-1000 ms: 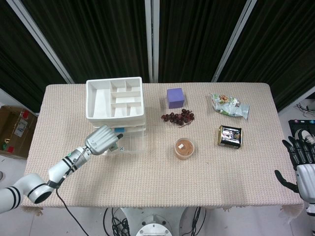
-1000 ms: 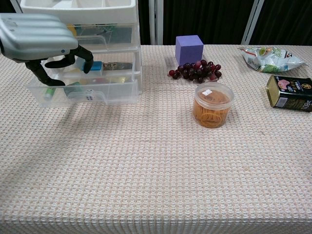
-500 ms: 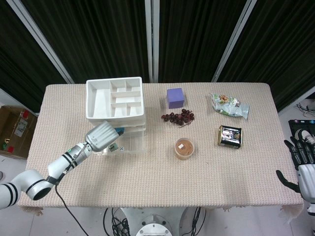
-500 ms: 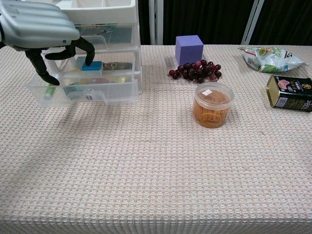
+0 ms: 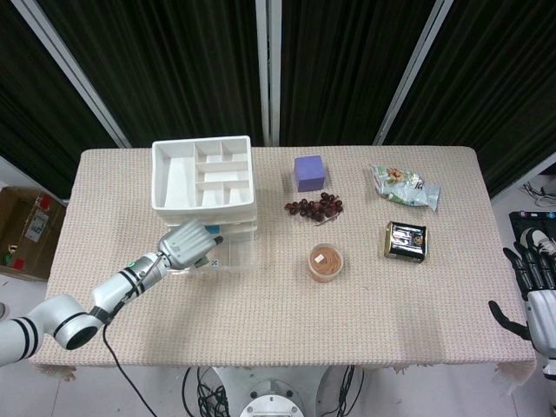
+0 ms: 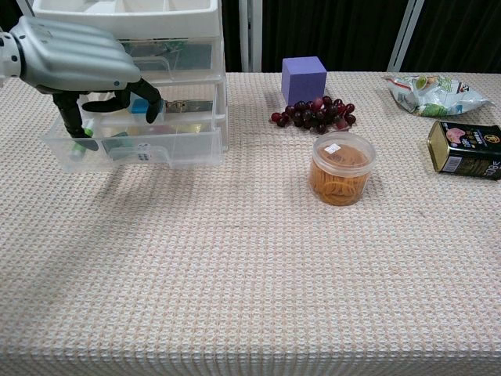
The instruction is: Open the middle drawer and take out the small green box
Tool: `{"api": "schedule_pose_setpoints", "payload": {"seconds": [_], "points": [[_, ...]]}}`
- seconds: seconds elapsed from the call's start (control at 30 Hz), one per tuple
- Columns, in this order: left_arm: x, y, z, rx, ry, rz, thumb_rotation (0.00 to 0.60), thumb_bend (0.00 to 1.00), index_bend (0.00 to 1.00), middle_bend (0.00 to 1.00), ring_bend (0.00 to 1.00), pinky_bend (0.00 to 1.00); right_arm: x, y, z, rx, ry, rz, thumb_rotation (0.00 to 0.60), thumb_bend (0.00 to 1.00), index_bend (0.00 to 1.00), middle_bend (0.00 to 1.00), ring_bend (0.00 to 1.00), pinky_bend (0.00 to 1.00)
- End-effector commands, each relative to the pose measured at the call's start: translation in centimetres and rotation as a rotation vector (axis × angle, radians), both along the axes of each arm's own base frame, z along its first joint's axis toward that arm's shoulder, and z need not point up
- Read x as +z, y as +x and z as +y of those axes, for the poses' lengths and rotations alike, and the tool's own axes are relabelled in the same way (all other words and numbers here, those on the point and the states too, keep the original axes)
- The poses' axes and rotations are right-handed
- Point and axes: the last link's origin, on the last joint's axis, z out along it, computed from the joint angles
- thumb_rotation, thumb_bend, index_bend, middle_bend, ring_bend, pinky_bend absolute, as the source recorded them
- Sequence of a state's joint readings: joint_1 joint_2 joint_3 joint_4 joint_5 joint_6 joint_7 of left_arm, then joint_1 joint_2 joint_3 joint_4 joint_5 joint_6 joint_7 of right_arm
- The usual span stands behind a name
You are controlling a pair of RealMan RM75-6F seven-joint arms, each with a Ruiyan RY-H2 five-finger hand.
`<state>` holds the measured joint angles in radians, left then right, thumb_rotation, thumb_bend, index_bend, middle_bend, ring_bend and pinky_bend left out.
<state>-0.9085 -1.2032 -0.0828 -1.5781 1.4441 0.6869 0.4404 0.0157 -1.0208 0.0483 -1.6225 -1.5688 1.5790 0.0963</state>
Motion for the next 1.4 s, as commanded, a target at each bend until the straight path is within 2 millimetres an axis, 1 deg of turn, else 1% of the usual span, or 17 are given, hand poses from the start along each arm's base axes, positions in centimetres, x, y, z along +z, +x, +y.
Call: {"api": "schedule_pose_setpoints", "payload": {"seconds": [0.03, 0.2, 0.4, 0.6, 0.73, 0.8, 1.13, 1.23, 1.37, 1.4], "points": [[-0.3, 0.2, 0.1, 0.005, -0.013, -0.004, 0.6, 0.07, 0.34, 0.8, 0.93, 1.0, 0.0, -0.1, 0.1, -0.002, -0.001, -0.001, 0.6, 0.21, 0.0, 0.02, 0.0, 0.0], [-0.8, 0.8, 0.0, 0.012, -0.04, -0.044, 0.6, 0.07, 0.38, 0.81, 0.93, 1.0, 0.1, -0.3, 0.1, -0.007, -0.003, -0.002, 0.6, 0.21, 0.0, 0.02, 0.0, 0.0], [-1.1, 0.8, 0.2, 0.001, -0.048, -0.045, 0.6, 0.07, 0.47, 0.81, 0.93, 1.0, 0.1, -0.4, 0.1, -0.009, -0.004, -0.004, 0.6, 0.21, 0.0, 0.02, 0.0, 0.0], [-1.4, 0.7, 0.3, 0.009, -0.056, -0.049, 0.6, 0.12, 0.48, 0.81, 0.93, 1.0, 0.0, -0.5, 0.0, -0.011, -0.001, -0.005, 0.6, 0.21, 0.0, 0.02, 0.0, 0.0], [-1.5, 0.7, 0.4, 0.015, -0.059, -0.047, 0.6, 0.14, 0.47, 0.81, 0.93, 1.0, 0.0, -0.5, 0.0, -0.013, -0.001, -0.006, 0.6, 0.21, 0.0, 0.02, 0.0, 0.0], [-1.6, 0.7, 0.5, 0.02, -0.063, -0.046, 0.6, 0.17, 0.47, 0.81, 0.93, 1.0, 0.0, -0.6, -0.1, -0.014, -0.001, -0.007, 0.6, 0.21, 0.0, 0.02, 0.0, 0.0], [-1.7, 0.7, 0.6, 0.047, -0.084, -0.037, 0.6, 0.4, 0.5, 0.81, 0.93, 1.0, 0.0, -0.8, -0.1, -0.018, -0.003, -0.012, 0.6, 0.21, 0.0, 0.02, 0.0, 0.0], [-1.2, 0.8, 0.6, 0.049, -0.071, -0.061, 0.6, 0.43, 0.51, 0.81, 0.93, 1.0, 0.1, -0.8, 0.0, -0.017, -0.004, -0.014, 0.6, 0.21, 0.0, 0.02, 0.0, 0.0], [0.8, 1.0, 0.3, 0.02, -0.007, -0.124, 0.6, 0.43, 0.51, 0.81, 0.93, 1.0, 0.2, -0.9, 0.1, -0.014, -0.007, -0.015, 0.6, 0.21, 0.0, 0.02, 0.0, 0.0], [1.5, 1.2, 0.1, 0.009, 0.016, -0.152, 0.6, 0.43, 0.51, 0.81, 0.93, 1.0, 0.2, -0.9, 0.2, -0.013, -0.008, -0.016, 0.6, 0.21, 0.0, 0.02, 0.0, 0.0]]}}
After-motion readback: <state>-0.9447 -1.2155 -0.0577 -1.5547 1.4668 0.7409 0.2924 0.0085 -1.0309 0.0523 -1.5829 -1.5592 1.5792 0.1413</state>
